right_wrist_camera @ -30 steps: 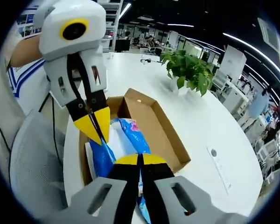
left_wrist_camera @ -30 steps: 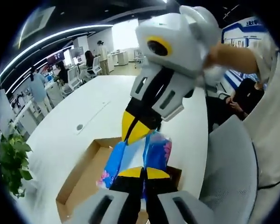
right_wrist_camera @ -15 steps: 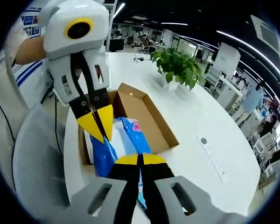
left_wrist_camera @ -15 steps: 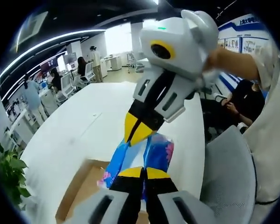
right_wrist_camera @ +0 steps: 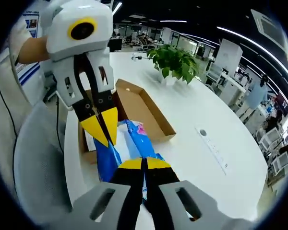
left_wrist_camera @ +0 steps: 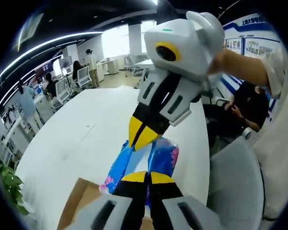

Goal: Operate the shoe box by opening the lid, removing the specified soft item, and placing it in the target area until the item is outside and the box remains undamaged.

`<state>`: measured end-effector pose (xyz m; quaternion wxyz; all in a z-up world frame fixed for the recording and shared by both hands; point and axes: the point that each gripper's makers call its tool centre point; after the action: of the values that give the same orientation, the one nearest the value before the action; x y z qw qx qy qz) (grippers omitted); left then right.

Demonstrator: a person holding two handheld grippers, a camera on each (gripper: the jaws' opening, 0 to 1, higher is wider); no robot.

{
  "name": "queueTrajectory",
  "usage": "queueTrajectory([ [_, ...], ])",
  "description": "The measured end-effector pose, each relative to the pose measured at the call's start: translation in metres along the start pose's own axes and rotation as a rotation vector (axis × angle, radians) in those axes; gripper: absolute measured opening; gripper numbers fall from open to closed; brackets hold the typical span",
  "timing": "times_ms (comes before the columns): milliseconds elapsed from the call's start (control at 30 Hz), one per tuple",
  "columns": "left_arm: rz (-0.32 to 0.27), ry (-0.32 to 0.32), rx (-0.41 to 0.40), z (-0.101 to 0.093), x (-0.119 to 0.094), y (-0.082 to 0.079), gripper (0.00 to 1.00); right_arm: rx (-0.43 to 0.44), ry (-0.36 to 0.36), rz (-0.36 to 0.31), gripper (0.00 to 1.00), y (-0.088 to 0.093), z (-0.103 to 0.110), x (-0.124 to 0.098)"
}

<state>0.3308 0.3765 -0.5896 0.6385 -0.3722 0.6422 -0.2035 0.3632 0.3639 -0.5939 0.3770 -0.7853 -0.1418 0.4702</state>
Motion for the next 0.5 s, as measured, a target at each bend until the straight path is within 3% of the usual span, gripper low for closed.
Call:
queueTrajectory([
  [500,0.007,0.054,0.003,-0.001,0.046,-0.021,0.00,0.016,0.002,0.042,0.00,0.042,-0.022,-0.017],
])
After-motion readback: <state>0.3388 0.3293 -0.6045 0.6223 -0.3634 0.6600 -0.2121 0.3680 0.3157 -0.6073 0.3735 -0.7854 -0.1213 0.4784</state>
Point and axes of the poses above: the point that each gripper's makers call its tool centre point, and the gripper's own axes: x roughly forward along the fingers, z roughly to its left, y roughly out of its underside, and after that the axes turned 10 degrees about y, right-handed
